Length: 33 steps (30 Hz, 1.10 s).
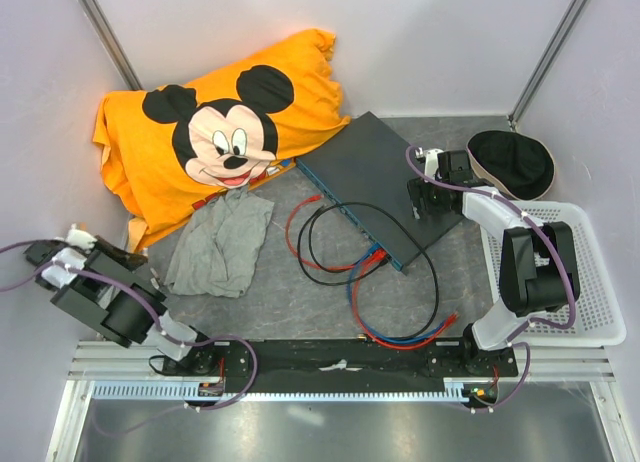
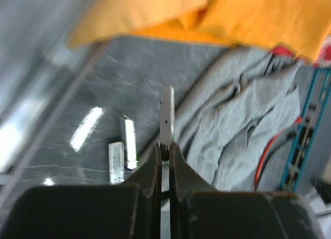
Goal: Pull the plug from the switch port
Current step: Place the plug at the corner of the board.
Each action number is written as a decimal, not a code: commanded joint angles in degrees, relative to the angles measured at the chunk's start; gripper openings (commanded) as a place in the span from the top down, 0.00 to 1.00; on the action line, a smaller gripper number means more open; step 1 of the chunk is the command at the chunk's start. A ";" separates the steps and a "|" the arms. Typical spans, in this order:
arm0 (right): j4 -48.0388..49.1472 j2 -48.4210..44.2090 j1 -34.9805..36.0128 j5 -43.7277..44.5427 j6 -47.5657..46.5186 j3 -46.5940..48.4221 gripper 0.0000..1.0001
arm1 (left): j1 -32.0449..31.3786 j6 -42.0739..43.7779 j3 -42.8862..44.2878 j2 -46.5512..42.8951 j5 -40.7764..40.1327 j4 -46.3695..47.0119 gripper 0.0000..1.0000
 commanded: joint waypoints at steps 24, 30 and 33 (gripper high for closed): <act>-2.82 3.04 -0.32 -0.01 -0.66 -2.11 0.19 | -17.34 -7.83 2.84 3.20 -21.92 -4.15 0.92; -2.73 2.42 -0.32 -0.19 -0.93 -2.55 0.19 | -17.52 -8.44 0.65 -0.48 -22.80 -4.68 0.84; -2.47 2.07 -0.32 -0.10 -0.93 -2.90 0.19 | -17.43 -8.62 0.47 -2.16 -22.71 -4.50 0.82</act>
